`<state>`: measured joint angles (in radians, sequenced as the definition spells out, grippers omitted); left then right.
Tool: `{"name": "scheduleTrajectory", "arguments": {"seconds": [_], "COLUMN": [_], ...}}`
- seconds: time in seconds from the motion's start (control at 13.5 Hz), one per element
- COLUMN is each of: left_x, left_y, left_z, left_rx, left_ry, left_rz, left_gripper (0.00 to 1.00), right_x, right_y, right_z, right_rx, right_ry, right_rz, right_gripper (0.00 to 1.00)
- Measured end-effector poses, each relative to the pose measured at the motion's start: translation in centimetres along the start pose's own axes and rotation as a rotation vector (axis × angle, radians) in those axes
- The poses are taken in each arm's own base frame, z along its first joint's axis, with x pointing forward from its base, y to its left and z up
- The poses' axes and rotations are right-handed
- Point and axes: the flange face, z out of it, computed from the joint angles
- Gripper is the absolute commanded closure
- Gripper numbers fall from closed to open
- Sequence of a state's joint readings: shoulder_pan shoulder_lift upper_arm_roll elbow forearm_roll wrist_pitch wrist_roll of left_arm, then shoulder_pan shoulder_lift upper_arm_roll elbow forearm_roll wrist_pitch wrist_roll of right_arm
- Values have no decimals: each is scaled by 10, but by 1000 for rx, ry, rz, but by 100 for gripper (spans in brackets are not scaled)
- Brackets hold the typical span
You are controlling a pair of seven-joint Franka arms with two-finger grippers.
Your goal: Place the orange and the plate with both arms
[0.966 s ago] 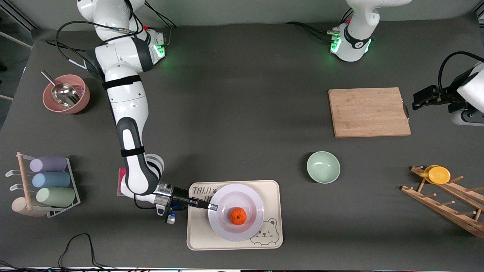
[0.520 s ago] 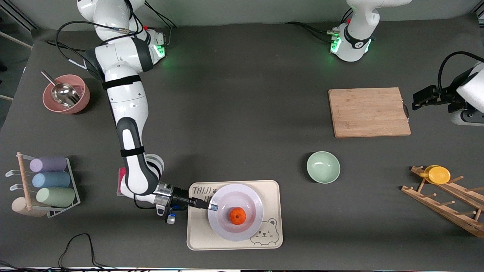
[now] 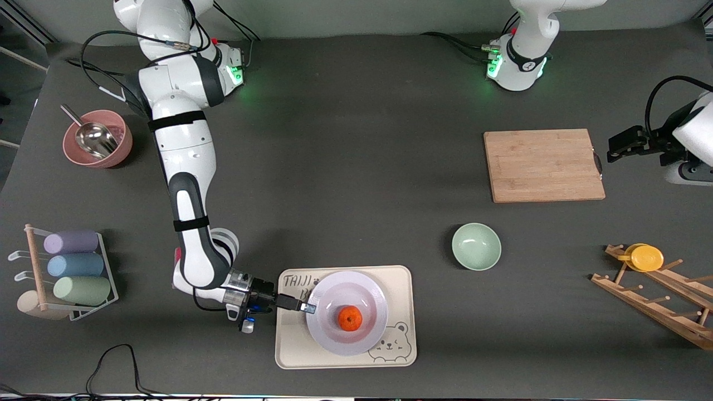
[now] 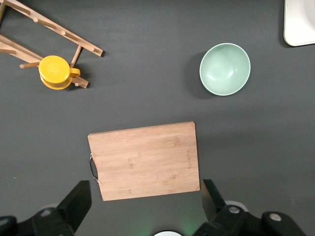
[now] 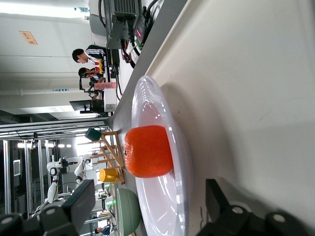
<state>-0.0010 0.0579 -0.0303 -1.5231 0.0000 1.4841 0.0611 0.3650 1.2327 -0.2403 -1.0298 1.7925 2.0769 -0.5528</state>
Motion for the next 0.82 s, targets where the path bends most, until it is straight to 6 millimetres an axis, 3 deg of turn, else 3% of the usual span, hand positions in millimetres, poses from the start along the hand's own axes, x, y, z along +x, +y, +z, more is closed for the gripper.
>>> {"name": "scheduleTrajectory", "arguments": {"seconds": [0.45,0.82], "left_x": [0,0], "left_y": [3,4], "left_z": [0,0], "left_rx": [1,1], "left_ry": [0,1], "left_rz": [6,6], "left_gripper": [0,0], "right_x": [11,28], "right_y": [-21,-43], "right_z": [-16,-51], "right_rx": [-76,-272], "right_ry": [-19,-58], "right_rz": [-21,-95], "right_gripper": [0,0]}}
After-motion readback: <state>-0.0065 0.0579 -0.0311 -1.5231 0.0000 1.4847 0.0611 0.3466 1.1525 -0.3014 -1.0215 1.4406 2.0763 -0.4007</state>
